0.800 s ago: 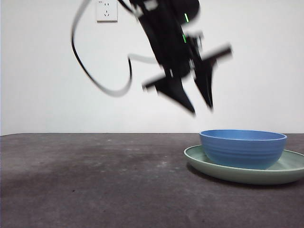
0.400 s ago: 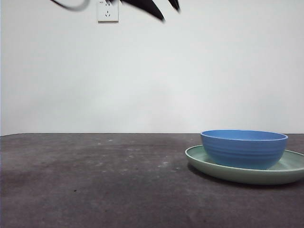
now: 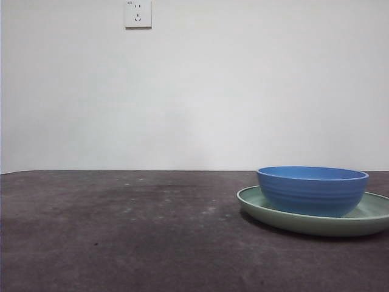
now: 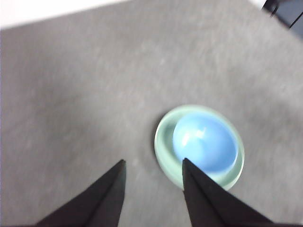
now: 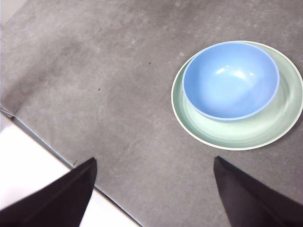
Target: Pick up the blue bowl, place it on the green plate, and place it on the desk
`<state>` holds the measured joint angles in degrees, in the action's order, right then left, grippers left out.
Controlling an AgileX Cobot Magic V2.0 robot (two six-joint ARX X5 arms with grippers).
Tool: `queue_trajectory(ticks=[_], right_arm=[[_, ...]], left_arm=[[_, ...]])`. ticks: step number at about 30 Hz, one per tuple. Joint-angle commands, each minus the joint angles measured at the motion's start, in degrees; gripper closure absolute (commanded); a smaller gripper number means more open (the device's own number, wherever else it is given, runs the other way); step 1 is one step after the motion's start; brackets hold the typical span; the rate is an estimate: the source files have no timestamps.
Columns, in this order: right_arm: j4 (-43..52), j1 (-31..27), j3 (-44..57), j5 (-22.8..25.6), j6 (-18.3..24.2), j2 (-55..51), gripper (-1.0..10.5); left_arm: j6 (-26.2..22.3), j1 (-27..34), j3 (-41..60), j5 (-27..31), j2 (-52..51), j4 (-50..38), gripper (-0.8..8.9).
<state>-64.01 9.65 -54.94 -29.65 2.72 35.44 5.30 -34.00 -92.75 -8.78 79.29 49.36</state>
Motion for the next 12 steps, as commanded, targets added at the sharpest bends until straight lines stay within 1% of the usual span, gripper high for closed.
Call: queue_trajectory(ticks=[1,4,12], right_arm=[[0.52,0.09,-1.09,0.11,-0.17,0.28,5.5],[0.55,0.09,-1.09,0.11,-0.17,0.28,5.5],[0.50,0.09,-1.09,0.11,-0.20,0.28,5.5]], left_arm=[[-2.67,0.00,6.05,-0.55,-5.14,-1.16,6.18],[-3.76,-0.02,12.52,-2.51,-10.62,-1.22,6.19],[-5.75,-0.02,26.40,-13.20,-22.34,-1.73,6.20]])
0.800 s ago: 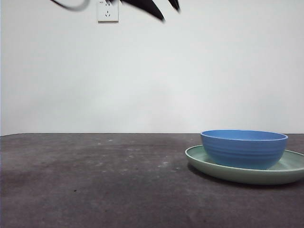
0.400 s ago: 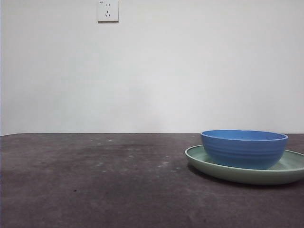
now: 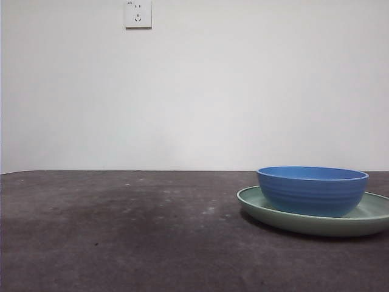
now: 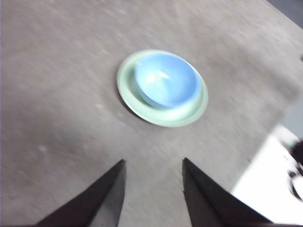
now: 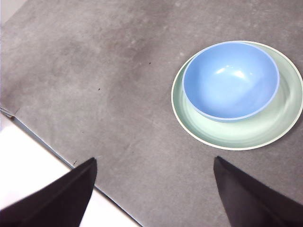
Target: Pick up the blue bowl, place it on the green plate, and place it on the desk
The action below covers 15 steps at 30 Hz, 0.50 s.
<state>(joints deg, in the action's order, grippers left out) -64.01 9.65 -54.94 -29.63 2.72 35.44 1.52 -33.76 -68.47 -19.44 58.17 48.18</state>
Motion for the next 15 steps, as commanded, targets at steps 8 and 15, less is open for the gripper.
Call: queue_trajectory(ticks=[8,15], right_arm=[[0.44,0.09,-1.09,0.07,-0.35,0.33,5.5],[-0.04,0.09,-1.09,0.07,-0.37,0.33,5.5]], left_arm=[[-2.38,-0.28,10.80,-9.75,-6.21,-0.28,6.20],[-2.38,-0.28,11.06,-10.47,-6.19,-0.63,6.20]])
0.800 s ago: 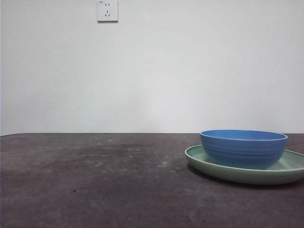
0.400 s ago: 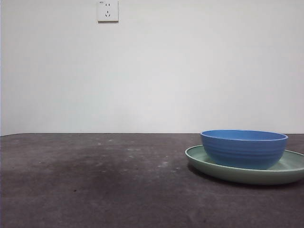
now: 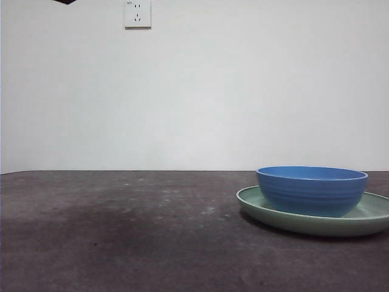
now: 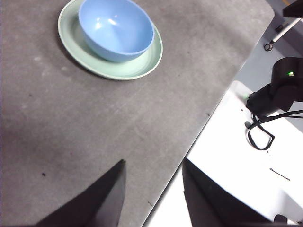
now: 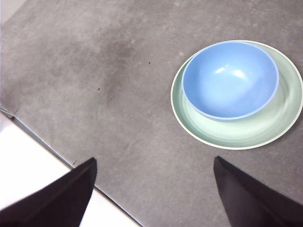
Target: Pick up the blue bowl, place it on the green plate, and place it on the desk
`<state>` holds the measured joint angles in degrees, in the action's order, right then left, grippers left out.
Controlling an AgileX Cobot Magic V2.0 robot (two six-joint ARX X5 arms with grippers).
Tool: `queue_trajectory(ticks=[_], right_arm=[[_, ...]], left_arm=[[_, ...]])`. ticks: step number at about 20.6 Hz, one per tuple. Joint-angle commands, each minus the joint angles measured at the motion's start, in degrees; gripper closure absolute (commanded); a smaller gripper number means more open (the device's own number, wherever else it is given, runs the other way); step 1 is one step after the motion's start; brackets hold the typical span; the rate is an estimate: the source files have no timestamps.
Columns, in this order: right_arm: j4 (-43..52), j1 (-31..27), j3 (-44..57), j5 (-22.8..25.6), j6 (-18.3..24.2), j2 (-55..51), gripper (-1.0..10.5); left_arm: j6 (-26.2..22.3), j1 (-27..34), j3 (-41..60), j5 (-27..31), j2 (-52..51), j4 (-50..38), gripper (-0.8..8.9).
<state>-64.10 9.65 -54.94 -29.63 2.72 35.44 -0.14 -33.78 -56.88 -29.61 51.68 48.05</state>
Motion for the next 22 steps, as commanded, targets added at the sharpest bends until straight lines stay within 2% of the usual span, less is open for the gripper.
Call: queue_trajectory(ticks=[1,9,12,14,17,19,22], right_arm=[[0.02,0.09,-1.09,0.07,-0.37,0.35,5.5],[-0.09,0.09,-1.09,0.63,-1.09,0.35,5.5],[-0.07,0.09,-1.09,8.35,-4.24,0.39,5.5],[0.04,0.07,-1.09,16.76,-5.90,0.44,5.5],[1.09,-0.09,-0.96,25.05,-8.09,1.33,5.5],[1.86,-0.11,-0.92,27.41,-8.44,2.43,5.5],[4.39,-0.20,-0.31,27.71,-9.35,5.86,5.5]], left_arm=[[-0.72,-0.26,-0.52,-0.31,0.33,-0.50,6.20],[-0.59,-0.26,-0.52,-0.31,0.33,-0.46,6.20],[-0.42,-0.26,-0.52,-0.31,0.31,-0.42,6.20],[-0.46,-0.26,-0.52,-0.31,0.31,-0.44,6.20],[-0.50,-0.26,-0.52,-0.31,0.31,-0.44,6.20],[-0.52,-0.26,-0.52,-0.31,0.31,-0.44,6.20],[-0.55,-0.26,-0.52,-0.31,0.31,-0.42,6.20]])
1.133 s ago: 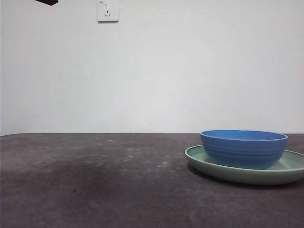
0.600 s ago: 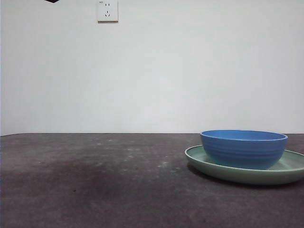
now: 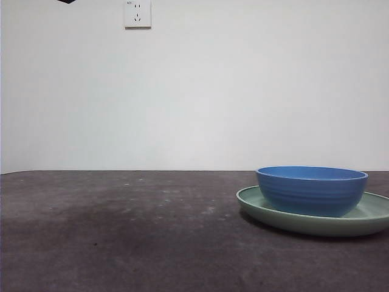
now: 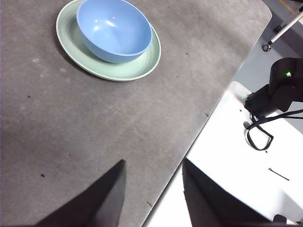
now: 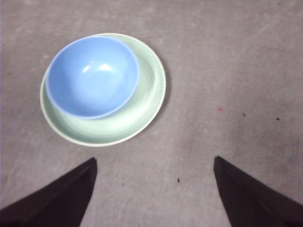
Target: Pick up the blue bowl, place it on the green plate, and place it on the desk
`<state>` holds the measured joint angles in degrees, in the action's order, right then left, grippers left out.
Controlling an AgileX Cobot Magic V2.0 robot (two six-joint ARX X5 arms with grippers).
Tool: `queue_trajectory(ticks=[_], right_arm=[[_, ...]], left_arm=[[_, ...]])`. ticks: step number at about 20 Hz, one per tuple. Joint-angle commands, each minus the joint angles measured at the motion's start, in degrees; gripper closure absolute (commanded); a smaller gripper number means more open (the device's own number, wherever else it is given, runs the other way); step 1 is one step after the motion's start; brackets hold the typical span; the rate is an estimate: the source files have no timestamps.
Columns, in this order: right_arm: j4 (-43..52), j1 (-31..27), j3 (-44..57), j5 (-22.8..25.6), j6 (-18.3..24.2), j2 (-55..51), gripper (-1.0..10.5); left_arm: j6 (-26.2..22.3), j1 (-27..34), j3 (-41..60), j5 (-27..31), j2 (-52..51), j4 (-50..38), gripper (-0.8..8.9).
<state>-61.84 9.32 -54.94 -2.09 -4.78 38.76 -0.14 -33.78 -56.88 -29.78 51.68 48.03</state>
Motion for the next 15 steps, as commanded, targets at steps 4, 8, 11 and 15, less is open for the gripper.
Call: queue_trajectory(ticks=[4,8,11,15], right_arm=[[7.74,-0.59,1.66,-0.13,-2.36,8.55,5.5],[16.02,-6.19,3.52,-7.96,-1.49,20.46,5.5],[20.65,-10.43,3.52,-12.17,-0.48,27.96,5.8],[25.59,-12.59,3.52,-17.20,-0.07,36.72,6.2]], left_arm=[[-0.76,-0.26,-0.52,-0.13,0.31,-0.33,6.20],[-1.88,-0.26,-0.52,-0.13,0.31,0.61,6.20],[-2.08,-0.26,-0.52,-0.13,0.31,0.77,6.20],[-2.21,-0.26,-0.52,-0.13,0.31,0.44,6.20]])
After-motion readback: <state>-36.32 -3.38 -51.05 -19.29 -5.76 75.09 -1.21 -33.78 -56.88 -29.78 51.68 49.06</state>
